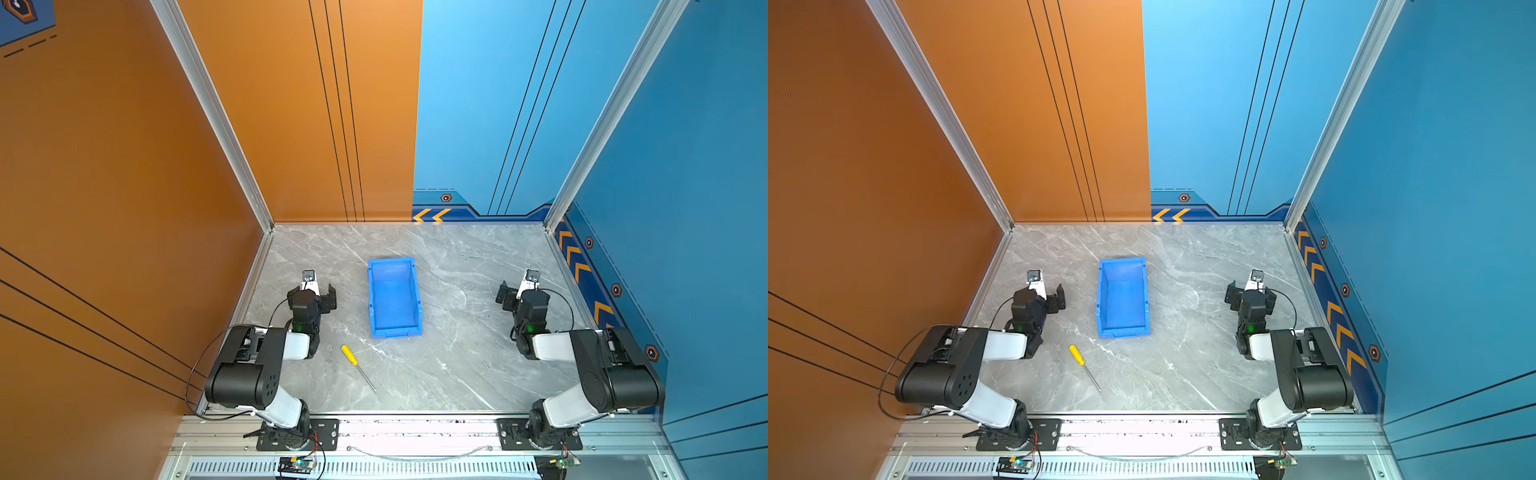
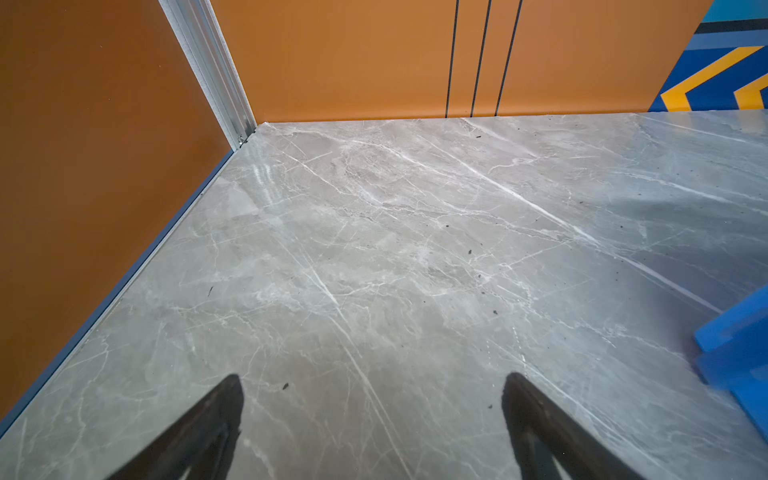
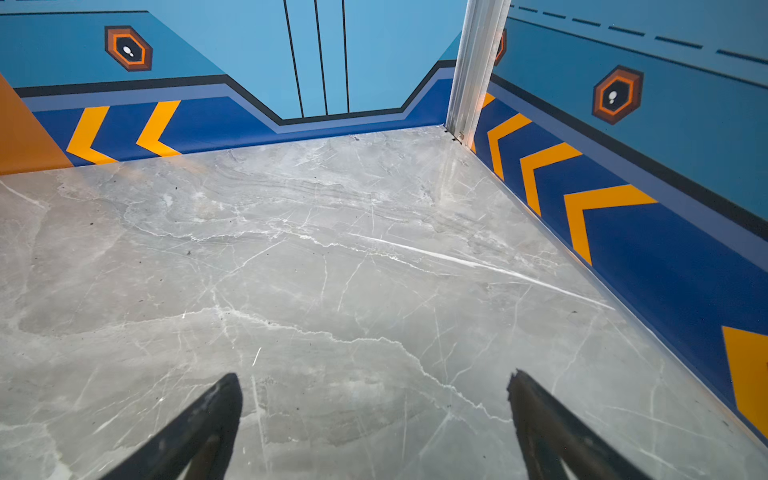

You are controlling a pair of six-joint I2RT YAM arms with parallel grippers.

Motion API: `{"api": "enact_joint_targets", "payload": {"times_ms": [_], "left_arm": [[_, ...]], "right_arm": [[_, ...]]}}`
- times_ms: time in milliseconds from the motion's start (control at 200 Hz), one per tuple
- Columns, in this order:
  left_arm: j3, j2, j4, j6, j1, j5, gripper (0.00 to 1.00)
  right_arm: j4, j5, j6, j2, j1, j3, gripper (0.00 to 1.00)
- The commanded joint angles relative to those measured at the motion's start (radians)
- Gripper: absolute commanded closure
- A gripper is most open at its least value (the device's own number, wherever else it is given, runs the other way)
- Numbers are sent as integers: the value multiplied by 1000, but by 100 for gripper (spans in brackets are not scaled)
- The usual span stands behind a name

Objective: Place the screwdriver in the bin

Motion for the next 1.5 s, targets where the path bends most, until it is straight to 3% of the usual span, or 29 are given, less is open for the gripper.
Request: {"api": "enact_joint_targets", "payload": {"times_ms": [0,1282,1492], "left_arm": [[1,11,6,11,11,22,2],[-1,9,7,12,11,26,2],[-5,-51,-36,3,10,-8,2]], "right_arm": [[26,16,-12,14,5,-11,0],[26,15,-14,13,6,-8,0],[-133,38,-22,-62,19,39,0]]}}
